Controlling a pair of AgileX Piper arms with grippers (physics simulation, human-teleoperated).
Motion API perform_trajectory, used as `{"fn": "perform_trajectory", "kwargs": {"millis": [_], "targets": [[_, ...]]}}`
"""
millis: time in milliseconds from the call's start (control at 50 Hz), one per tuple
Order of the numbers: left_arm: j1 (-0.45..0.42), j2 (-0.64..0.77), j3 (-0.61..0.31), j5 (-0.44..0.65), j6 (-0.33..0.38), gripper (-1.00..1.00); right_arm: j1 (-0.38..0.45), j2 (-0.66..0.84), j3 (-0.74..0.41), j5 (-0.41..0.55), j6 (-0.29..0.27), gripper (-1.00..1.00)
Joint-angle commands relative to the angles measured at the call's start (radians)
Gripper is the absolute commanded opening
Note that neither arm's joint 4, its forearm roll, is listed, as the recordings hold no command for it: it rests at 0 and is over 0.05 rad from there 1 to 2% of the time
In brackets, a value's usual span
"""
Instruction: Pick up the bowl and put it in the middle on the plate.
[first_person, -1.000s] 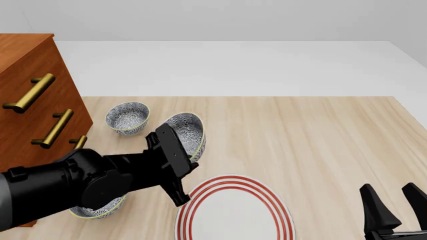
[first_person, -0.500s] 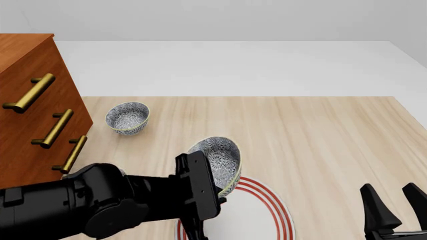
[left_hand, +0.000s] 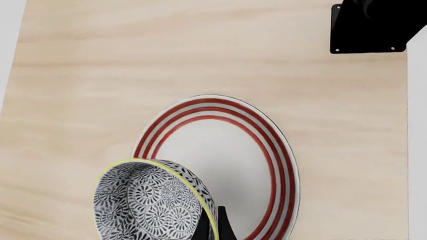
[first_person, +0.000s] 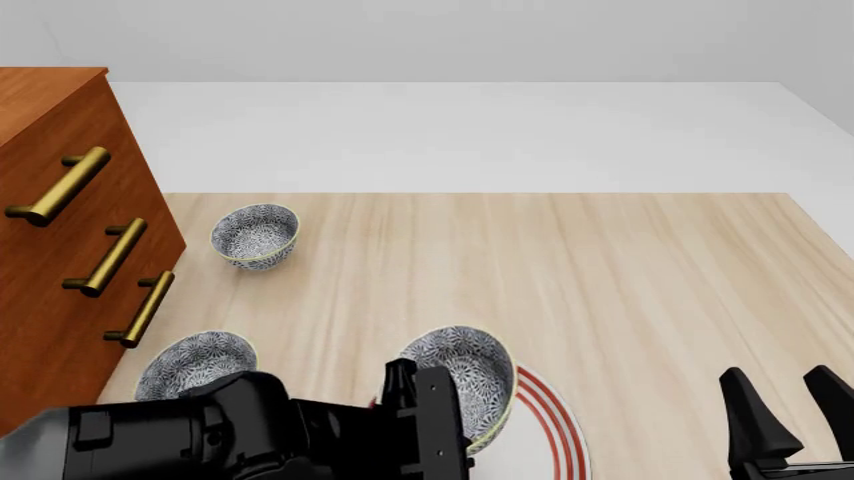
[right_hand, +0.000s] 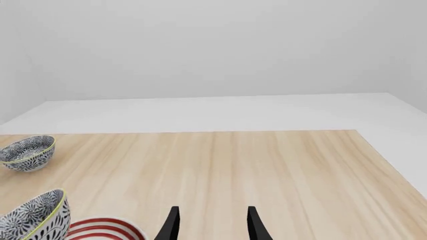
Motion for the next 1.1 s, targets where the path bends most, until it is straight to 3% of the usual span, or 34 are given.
{"fn": "perform_trajectory", "kwargs": {"millis": [20,120,560,880,900,1100], "targets": [[-0.027,0.046,0.017,-0.033,0.000,-1.00,0.005,-0.001,0.000,-0.001,0.001,1.00],[-0.030,0.087,0.057,-0.074,0.041,-1.00,0.005,-0.001,0.000,-0.002,0.001,1.00],[-0.051,0.189,0.079,-0.126,0.025,-1.00,0.009,-0.001,0.000,-0.001,0.002,1.00],[-0.038,0.183,0.085,-0.133,0.028,-1.00,0.012,0.001,0.000,0.001,0.004,1.00],[-0.037,0.184,0.086,-0.135,0.028,1.00,0.013,0.001,0.000,0.001,0.005,1.00],[-0.012,0.165,0.110,-0.162,0.058,1.00,0.015,0.002,0.000,0.002,0.005,1.00]]}}
